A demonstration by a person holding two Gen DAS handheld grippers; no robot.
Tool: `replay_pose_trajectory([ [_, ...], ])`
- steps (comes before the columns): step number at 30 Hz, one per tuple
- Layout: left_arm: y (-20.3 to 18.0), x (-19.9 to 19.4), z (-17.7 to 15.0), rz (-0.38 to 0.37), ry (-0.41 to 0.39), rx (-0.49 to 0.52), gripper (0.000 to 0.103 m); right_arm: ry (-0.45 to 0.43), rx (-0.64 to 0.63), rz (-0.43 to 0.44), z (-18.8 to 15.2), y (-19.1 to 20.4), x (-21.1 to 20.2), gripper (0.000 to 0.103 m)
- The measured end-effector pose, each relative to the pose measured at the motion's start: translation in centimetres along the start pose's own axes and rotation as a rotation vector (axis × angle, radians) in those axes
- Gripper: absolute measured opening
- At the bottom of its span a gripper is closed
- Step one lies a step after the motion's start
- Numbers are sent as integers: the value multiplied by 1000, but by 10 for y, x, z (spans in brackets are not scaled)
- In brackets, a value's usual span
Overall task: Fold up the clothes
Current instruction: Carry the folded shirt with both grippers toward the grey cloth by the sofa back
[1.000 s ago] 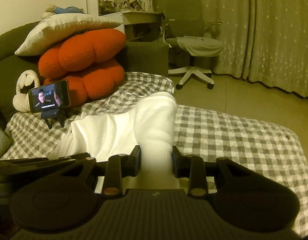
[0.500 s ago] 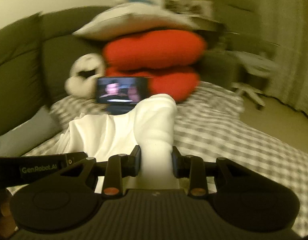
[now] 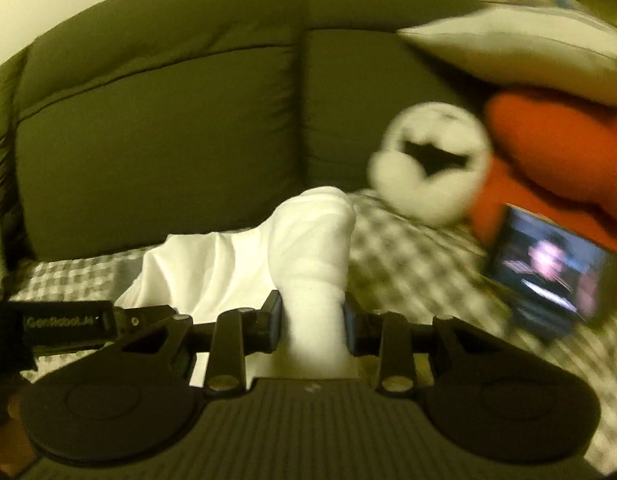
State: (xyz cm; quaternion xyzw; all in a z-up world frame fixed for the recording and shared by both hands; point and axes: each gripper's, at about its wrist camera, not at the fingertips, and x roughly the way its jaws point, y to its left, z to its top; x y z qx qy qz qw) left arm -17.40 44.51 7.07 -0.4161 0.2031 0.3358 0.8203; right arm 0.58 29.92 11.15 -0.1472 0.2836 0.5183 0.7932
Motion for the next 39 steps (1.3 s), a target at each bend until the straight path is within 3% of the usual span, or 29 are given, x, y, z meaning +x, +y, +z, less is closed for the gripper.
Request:
replay_pose_trajectory([
  [5, 21, 9, 26, 48, -56, -32, 32, 19, -15, 107, 25, 12, 49, 34],
  [10, 37, 28, 37, 80, -62, -70, 32, 43, 12, 208, 35, 4, 93, 34],
  [17, 45, 46, 38, 82, -92, -79, 33, 92, 9, 277, 32, -9, 131, 34],
  [24, 45, 49, 32, 63, -125, -23, 36, 81, 51, 319, 24, -20, 135, 35],
  [28, 58, 40, 32, 42, -102, -33, 44, 62, 82, 294, 19, -28, 130, 45],
  [31, 60, 21, 40, 68, -162, -49, 44, -12, 74, 252, 23, -32, 112, 46],
  [34, 49, 3, 47, 75, -260, 13, 43, -102, 89, 285, 28, -35, 90, 46],
  [39, 27, 18, 48, 24, -253, 141, 41, -87, 33, 268, 23, -16, 92, 30],
])
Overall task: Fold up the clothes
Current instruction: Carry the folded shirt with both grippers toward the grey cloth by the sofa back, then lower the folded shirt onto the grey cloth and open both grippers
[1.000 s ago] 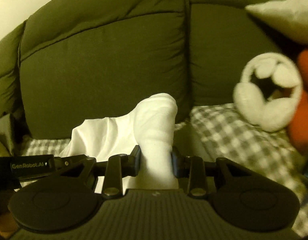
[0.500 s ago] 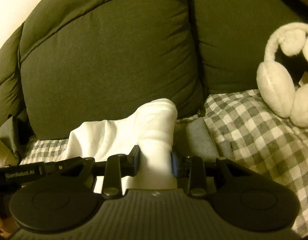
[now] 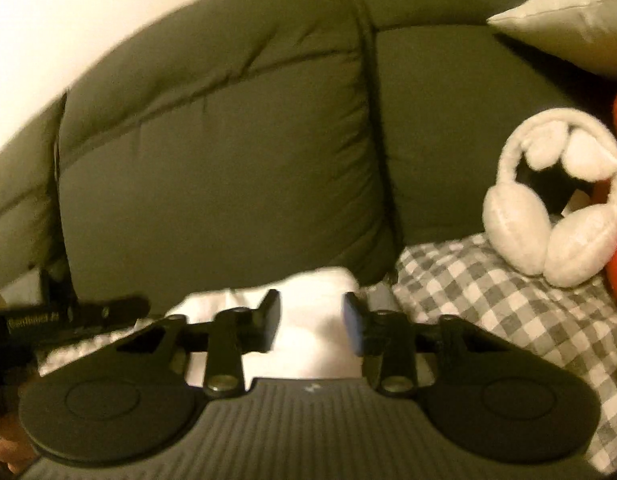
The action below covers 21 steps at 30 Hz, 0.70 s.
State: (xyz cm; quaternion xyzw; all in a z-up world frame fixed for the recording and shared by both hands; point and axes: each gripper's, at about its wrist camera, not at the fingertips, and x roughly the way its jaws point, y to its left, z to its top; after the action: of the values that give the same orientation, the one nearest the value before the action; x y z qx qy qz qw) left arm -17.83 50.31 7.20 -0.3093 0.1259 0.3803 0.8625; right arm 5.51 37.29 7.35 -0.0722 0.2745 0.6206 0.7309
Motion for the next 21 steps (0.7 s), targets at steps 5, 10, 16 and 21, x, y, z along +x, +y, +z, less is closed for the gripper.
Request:
replay_pose_trajectory([
  [5, -10, 26, -21, 10, 45, 149, 37, 53, -60, -44, -17, 8, 18, 30],
  [10, -7, 30, -37, 55, 26, 246, 20, 59, 6, -43, -34, -11, 28, 23],
  [16, -12, 25, -42, 54, 14, 318, 20, 49, -61, -70, -38, -2, 28, 23],
  [21, -16, -8, -30, -13, -4, 276, 22, 45, -97, -80, -30, 11, 11, 35],
])
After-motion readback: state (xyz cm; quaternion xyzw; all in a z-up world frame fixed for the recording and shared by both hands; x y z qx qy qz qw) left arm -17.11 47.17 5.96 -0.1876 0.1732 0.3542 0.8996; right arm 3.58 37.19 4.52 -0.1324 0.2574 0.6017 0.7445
